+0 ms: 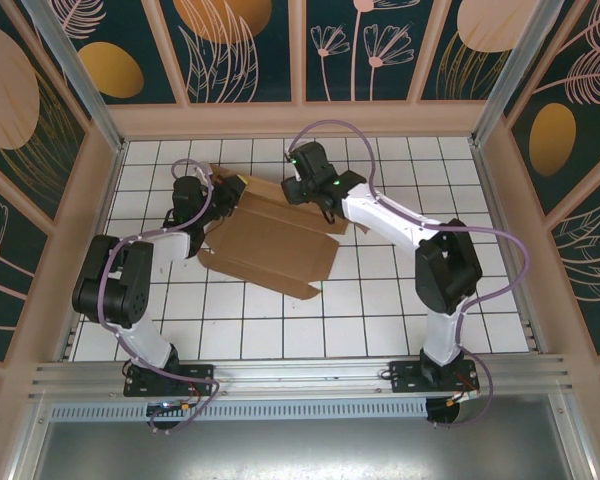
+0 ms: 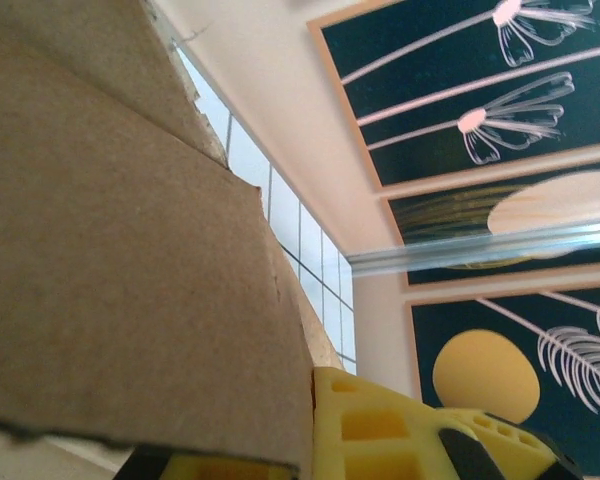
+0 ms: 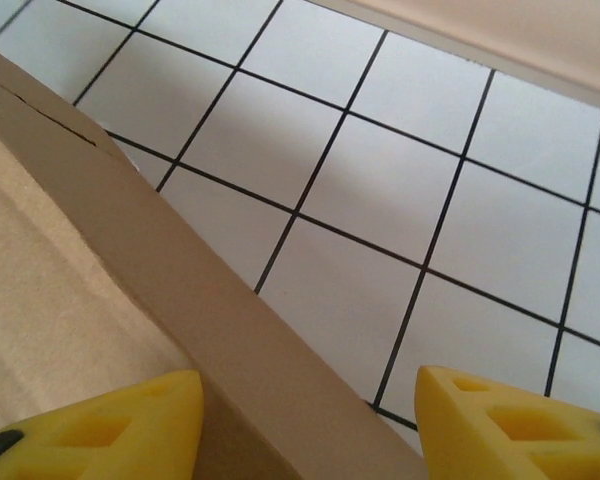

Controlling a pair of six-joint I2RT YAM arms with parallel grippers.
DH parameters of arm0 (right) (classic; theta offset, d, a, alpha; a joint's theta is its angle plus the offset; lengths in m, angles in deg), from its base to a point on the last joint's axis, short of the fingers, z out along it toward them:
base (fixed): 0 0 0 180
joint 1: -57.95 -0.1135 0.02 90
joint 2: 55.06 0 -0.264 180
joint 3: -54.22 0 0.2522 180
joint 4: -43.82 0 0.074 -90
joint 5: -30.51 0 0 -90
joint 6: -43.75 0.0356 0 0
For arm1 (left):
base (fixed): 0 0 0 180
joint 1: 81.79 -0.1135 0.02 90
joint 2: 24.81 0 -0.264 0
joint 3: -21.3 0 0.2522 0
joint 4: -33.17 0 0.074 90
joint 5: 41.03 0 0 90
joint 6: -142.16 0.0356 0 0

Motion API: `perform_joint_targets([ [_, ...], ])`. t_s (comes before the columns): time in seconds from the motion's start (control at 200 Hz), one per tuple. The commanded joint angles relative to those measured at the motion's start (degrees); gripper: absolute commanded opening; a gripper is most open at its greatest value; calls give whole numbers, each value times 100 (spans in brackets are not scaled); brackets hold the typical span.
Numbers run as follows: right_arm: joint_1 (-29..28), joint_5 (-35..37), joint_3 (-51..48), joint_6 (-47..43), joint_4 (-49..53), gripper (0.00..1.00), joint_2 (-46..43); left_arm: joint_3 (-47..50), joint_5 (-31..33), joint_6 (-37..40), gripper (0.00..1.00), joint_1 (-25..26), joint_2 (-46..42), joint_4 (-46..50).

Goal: Fold the paper box

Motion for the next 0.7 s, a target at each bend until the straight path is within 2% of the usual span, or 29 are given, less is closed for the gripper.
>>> perform_joint_targets([
  [0.0,445,-1222,-232,778,-164,62,-830,179,880,-181,0,-16,-385,224],
  [0.1,848,-2067,-514,1474,-376,61,-1242,-74,1404,-349,0,104,-573,1278],
  [0.185,1110,-2422,-829,1720,-528,61,-1607,-223,1668,-460,0,225,-717,1774],
  [0.27,1215,-2461,-831,1825,-249,61,-1716,-187,1802,-787,0,293,-887,2028],
  [0.465,1356,-2524,-891,1832,128,60,-1779,-545,2040,-1218,0,401,-1075,3454],
  [0.696,1542,-2892,-992,1910,184,61,-1633,-434,2099,-1530,0,428,-1213,3723],
])
